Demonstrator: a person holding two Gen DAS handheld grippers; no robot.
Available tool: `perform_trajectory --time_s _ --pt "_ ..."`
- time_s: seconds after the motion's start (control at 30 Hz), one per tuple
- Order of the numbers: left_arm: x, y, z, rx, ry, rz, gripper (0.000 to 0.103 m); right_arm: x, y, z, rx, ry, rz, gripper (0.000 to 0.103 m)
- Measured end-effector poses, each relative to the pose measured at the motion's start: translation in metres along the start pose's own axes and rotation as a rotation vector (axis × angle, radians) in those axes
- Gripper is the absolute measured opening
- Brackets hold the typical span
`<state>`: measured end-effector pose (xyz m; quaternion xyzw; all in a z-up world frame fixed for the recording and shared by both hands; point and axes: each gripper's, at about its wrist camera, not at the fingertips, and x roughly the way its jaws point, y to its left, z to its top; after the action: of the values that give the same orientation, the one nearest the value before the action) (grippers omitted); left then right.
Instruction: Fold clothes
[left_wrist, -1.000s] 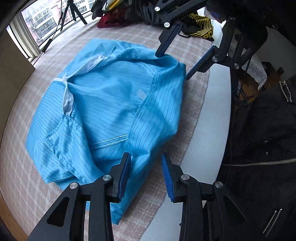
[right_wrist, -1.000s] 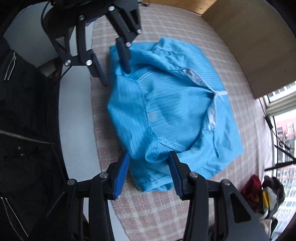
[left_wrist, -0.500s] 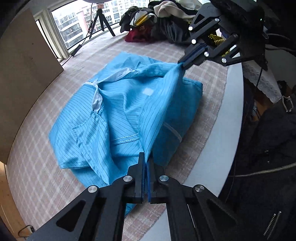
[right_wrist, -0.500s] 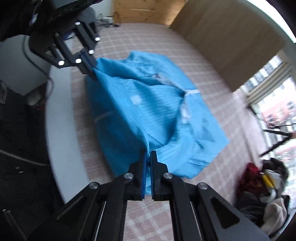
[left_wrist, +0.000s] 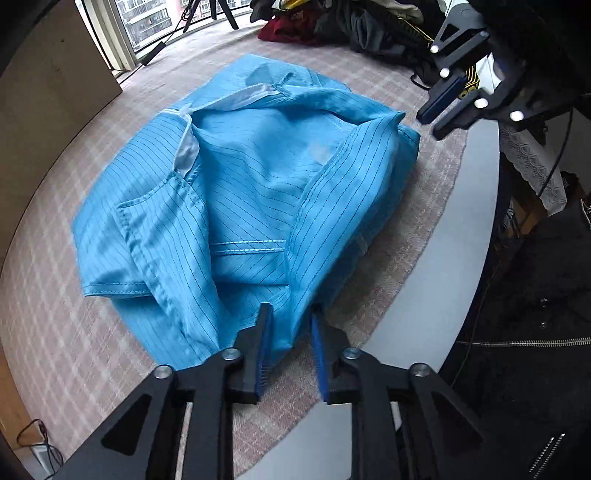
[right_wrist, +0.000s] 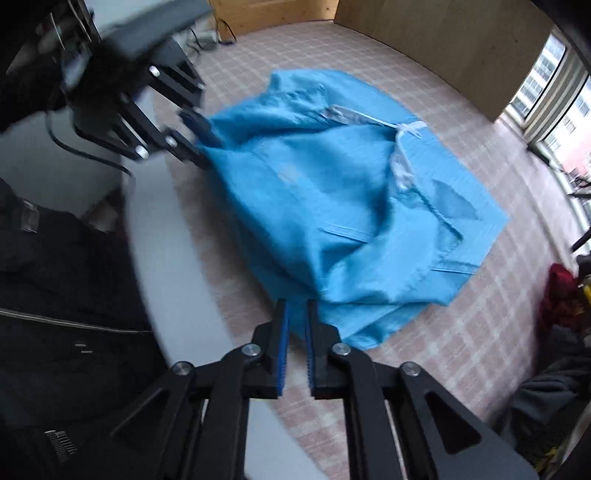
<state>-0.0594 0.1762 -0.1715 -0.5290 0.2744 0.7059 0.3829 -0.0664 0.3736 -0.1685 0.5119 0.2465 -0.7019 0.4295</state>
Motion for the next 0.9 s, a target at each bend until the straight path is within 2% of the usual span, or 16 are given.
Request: perform_trajectory --time_s 0.07,0.2,0.3,0.43,0.6,0.63,0.67,0.7,0.83,0.9 --pt "-0.003 -0.001 0.0 0.007 -0.002 0.009 0.022 -0.016 -0.001 0.006 0.024 -0.054 0.042 0.029" --pt "-0.007 -0.005 0.001 0.016 -0.011 0.02 0.024 -0.025 -0.002 0.024 0.025 -0.096 0.056 0.032" --pt "-0.007 -0.007 -0.003 0.025 -0.02 0.033 0.027 -0.014 0.007 0.029 -0.025 -0.063 0.036 0.033" --pt "0.0 -0.008 0.0 0.028 -0.024 0.029 0.028 0.019 0.021 0.026 -0.099 0.015 -0.007 0.034" --pt "0.013 -0.012 0.007 0.052 -0.039 0.048 0.026 0.053 0.019 0.025 -0.119 0.063 -0.093 0.033" --pt "0.013 -0.01 0.007 0.049 -0.04 0.05 0.014 0.054 0.018 0.025 -0.107 0.056 -0.105 0.027" --pt "0.011 -0.009 0.008 0.046 -0.044 0.053 0.007 0.052 0.017 0.025 -0.09 0.043 -0.112 0.013" --pt "0.006 -0.008 0.008 0.044 -0.057 0.058 0.004 0.049 0.017 0.025 -0.074 0.029 -0.119 0.008" --pt "-0.017 -0.005 0.007 0.035 -0.116 0.093 0.003 0.028 0.019 0.022 -0.03 -0.064 -0.164 0.004" --pt "-0.029 -0.008 0.005 0.044 -0.156 0.13 0.003 0.015 0.028 0.019 -0.043 -0.127 -0.253 0.004"
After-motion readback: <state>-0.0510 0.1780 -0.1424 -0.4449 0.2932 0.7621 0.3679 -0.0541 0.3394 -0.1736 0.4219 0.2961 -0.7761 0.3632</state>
